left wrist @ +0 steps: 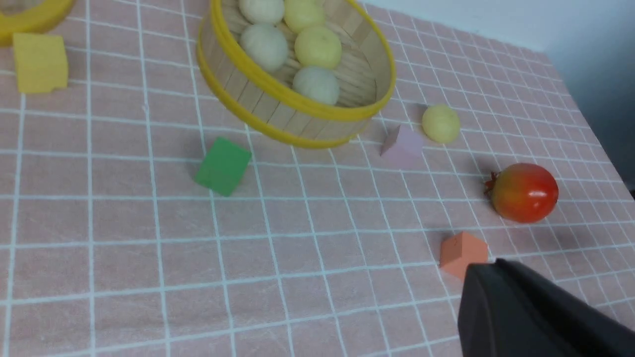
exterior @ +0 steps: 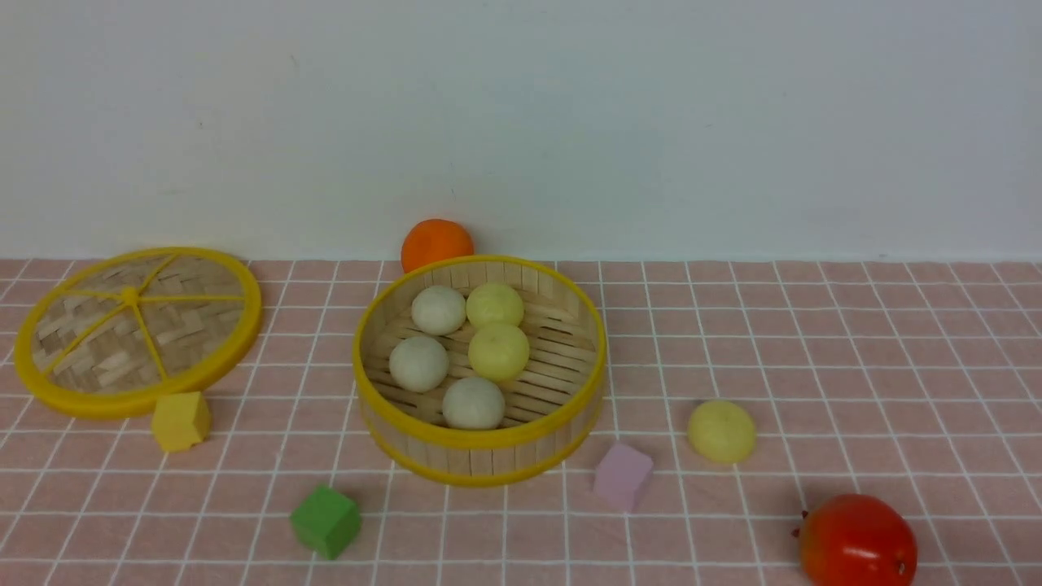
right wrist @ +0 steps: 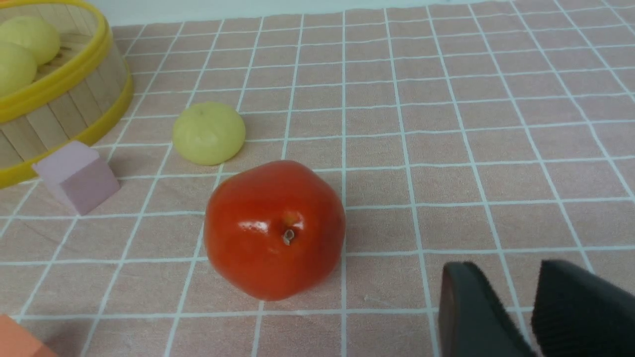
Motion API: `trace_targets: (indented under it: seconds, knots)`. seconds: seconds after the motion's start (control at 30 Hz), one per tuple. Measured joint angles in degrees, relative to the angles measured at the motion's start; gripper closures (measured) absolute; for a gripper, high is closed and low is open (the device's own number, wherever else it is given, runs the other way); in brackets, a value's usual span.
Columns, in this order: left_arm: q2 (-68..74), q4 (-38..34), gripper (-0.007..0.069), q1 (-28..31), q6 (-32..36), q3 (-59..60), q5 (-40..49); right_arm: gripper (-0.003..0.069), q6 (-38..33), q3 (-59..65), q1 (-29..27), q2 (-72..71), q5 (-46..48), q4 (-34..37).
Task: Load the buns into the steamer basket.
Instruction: Use the right arm to grab a steamed stuffed bun
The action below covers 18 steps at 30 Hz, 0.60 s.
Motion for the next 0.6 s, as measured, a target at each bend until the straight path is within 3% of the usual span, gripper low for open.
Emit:
trace_targets:
  seconds: [0.27,0.5,0.6]
  knots:
    - [-0.4,2.9,0.0612,0.0,0.1,0.5,-0.1,0.0419,0.0,0.0,0.0,0.0,0.0,0.0]
    - [-0.4,16.0,0.0612,0.0,-0.1,3.1,-9.6,0.0419,0.0,0.0,0.0,0.0,0.0,0.0]
    - [-1.4,21.6,0.0612,0.1,-3.5,8.9,-15.7,0.0419,0.0,0.0,0.0,0.0,0.0,0.0]
